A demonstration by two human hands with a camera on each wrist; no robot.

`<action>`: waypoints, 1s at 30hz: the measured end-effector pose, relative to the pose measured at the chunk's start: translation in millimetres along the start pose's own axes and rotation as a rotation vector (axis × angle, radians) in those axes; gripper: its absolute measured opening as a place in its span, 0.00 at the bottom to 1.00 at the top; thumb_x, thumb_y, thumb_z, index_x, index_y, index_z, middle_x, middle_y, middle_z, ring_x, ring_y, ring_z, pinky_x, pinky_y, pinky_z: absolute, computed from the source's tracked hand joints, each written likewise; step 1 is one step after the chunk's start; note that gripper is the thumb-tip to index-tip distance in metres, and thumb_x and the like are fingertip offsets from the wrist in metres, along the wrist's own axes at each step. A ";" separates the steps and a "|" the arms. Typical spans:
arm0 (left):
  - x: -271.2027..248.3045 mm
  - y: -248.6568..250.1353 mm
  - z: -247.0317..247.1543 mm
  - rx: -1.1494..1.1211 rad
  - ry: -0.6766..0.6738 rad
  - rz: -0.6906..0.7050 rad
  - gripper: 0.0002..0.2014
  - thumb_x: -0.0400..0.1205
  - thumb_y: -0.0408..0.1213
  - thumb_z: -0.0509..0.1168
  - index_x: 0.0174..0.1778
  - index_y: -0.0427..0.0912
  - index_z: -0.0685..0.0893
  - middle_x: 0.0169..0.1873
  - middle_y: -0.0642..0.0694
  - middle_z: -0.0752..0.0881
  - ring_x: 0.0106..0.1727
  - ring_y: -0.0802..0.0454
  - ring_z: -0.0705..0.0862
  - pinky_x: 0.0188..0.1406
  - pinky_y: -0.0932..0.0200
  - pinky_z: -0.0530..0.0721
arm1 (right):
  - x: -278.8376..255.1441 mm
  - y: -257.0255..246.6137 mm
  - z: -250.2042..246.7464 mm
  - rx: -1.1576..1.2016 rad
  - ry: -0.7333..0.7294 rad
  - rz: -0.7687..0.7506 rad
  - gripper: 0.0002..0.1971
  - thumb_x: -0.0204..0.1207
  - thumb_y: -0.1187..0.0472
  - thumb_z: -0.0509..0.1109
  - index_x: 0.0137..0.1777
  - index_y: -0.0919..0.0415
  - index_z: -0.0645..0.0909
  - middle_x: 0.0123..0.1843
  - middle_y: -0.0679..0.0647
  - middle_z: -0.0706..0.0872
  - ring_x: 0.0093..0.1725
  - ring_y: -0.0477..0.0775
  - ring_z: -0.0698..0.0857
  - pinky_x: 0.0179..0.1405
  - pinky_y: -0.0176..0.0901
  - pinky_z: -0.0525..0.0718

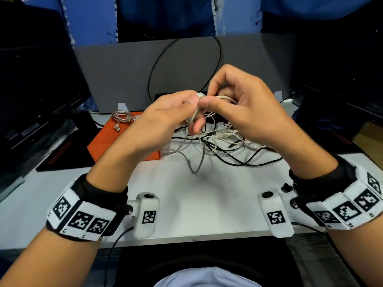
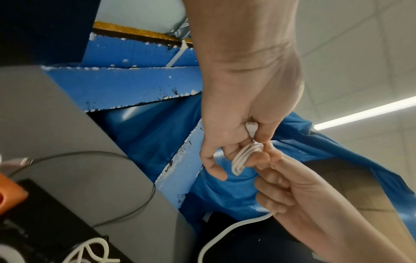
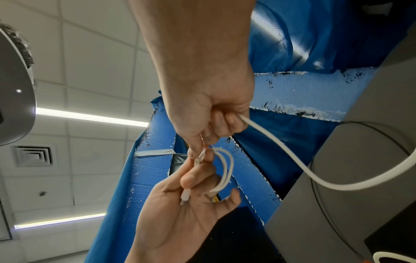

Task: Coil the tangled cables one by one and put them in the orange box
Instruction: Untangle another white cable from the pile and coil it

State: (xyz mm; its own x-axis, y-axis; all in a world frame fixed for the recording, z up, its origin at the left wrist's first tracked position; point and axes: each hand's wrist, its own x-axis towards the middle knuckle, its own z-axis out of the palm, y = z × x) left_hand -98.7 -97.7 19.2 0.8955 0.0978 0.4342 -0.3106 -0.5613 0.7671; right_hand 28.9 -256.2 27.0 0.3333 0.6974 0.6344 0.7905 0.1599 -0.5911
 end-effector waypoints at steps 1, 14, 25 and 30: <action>-1.0 1.6 -0.5 -0.053 -0.013 0.003 0.19 0.94 0.41 0.50 0.55 0.32 0.83 0.32 0.44 0.79 0.39 0.47 0.73 0.48 0.58 0.73 | 0.7 1.9 1.1 -0.007 -0.011 -0.008 0.10 0.85 0.50 0.73 0.54 0.57 0.81 0.27 0.46 0.75 0.28 0.45 0.69 0.31 0.47 0.71; -5.6 5.6 3.0 -0.319 -0.184 -0.019 0.18 0.91 0.42 0.51 0.54 0.36 0.83 0.30 0.45 0.83 0.41 0.43 0.83 0.49 0.58 0.82 | -0.3 3.2 -5.8 -0.192 -0.048 -0.072 0.21 0.91 0.50 0.63 0.38 0.61 0.81 0.28 0.46 0.74 0.30 0.44 0.73 0.31 0.37 0.69; -8.5 6.7 7.6 -0.516 -0.184 -0.086 0.19 0.89 0.43 0.53 0.48 0.39 0.87 0.25 0.47 0.85 0.28 0.53 0.81 0.39 0.62 0.84 | -1.2 -0.7 -4.0 -0.134 -0.083 -0.109 0.21 0.90 0.50 0.64 0.37 0.60 0.81 0.31 0.54 0.80 0.30 0.47 0.76 0.31 0.39 0.73; -6.7 7.9 8.9 -0.570 -0.115 -0.014 0.20 0.91 0.42 0.52 0.44 0.44 0.89 0.24 0.50 0.84 0.29 0.51 0.80 0.49 0.41 0.86 | -1.4 -4.1 -3.0 -0.043 -0.044 -0.132 0.16 0.91 0.55 0.64 0.42 0.59 0.82 0.31 0.43 0.81 0.32 0.39 0.82 0.35 0.29 0.74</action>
State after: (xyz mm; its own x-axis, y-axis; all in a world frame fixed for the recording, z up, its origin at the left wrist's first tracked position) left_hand -104.4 -110.2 18.1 0.9197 -0.0054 0.3926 -0.3926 -0.0268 0.9193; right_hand 26.8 -260.0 30.0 0.2032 0.7022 0.6823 0.8478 0.2225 -0.4815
